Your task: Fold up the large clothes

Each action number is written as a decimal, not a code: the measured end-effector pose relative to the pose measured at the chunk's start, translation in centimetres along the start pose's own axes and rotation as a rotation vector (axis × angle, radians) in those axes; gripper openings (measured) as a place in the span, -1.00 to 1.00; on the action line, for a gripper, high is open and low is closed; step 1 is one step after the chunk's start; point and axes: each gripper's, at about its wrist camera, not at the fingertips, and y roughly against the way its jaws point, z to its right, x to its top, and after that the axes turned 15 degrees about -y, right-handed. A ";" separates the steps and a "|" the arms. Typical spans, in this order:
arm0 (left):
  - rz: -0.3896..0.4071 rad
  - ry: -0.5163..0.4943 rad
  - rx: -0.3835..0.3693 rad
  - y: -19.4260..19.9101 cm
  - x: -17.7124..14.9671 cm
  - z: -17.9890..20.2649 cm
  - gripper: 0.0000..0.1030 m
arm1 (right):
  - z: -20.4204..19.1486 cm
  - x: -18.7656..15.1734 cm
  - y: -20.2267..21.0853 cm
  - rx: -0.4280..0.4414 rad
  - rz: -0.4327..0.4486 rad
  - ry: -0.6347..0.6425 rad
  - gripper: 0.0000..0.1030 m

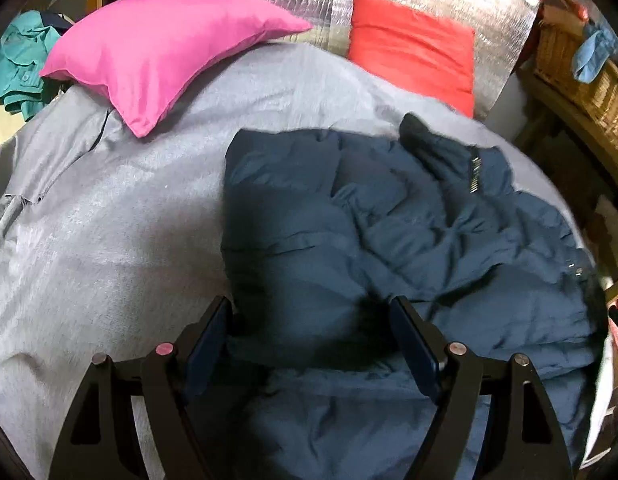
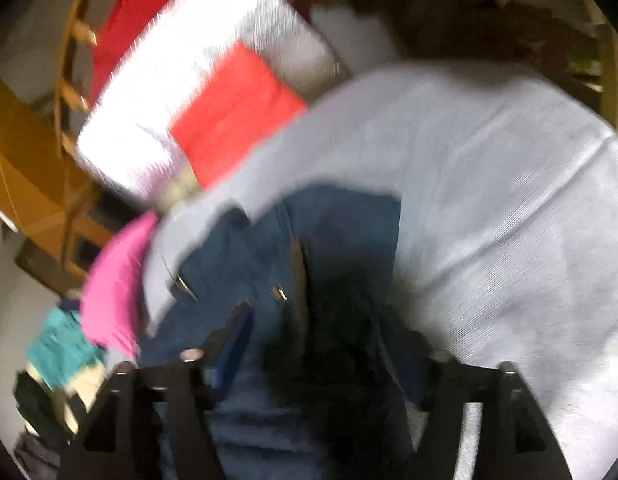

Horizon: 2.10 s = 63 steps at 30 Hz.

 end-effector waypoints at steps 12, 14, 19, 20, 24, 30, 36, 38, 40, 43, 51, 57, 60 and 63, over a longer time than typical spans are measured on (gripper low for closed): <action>0.032 -0.051 -0.012 1.9 -0.5 1.6 0.57 | 0.8 -4.9 -5.6 0.089 -0.355 -0.159 0.05; 0.025 -0.051 -0.010 1.7 -0.6 1.6 0.57 | 1.4 -4.8 -6.1 0.061 -0.330 -0.193 0.04; 0.026 -0.037 -0.005 1.6 -0.7 1.3 0.57 | 2.8 -3.8 -7.2 0.107 -0.231 -0.297 0.04; 0.025 -0.035 -0.002 1.5 -0.7 1.3 0.57 | 3.0 -3.8 -7.7 0.112 -0.219 -0.309 0.03; 0.012 -0.035 0.023 1.3 -0.9 1.0 0.57 | 3.0 -3.7 -7.6 0.083 -0.152 -0.290 -0.58; 0.017 0.038 0.005 1.6 -0.8 -0.5 0.57 | -0.5 -3.2 -3.5 0.113 0.006 -0.120 -0.74; -0.055 0.005 0.028 -0.2 -1.1 0.0 0.58 | -1.3 -3.3 -1.6 -0.034 0.089 0.015 -0.75; -0.086 -0.014 0.037 -1.1 -1.3 0.4 0.58 | 0.2 -3.0 -3.6 -0.121 0.013 -0.021 -0.74; -0.088 -0.032 0.052 -1.1 -1.4 0.6 0.58 | 1.0 -2.9 -4.6 -0.143 -0.047 -0.039 -0.73; -0.081 -0.042 0.056 -0.9 -1.3 0.6 0.58 | 0.7 -2.3 -3.7 -0.128 -0.081 -0.059 -0.52; -0.048 -0.107 0.104 0.0 -1.2 1.4 0.58 | -1.0 -1.8 2.9 -0.069 0.180 -0.019 -0.17; -0.041 -0.151 0.132 -0.1 -1.2 2.3 0.58 | -5.0 -3.9 -1.0 -0.004 0.051 0.143 -0.22; -0.041 -0.151 0.131 0.0 -1.3 2.2 0.58 | -6.1 -4.9 -3.6 -0.026 -0.026 0.191 -0.27; -0.041 -0.145 0.129 0.0 -1.2 2.0 0.58 | -5.7 -5.6 -6.0 -0.057 -0.112 0.197 -0.28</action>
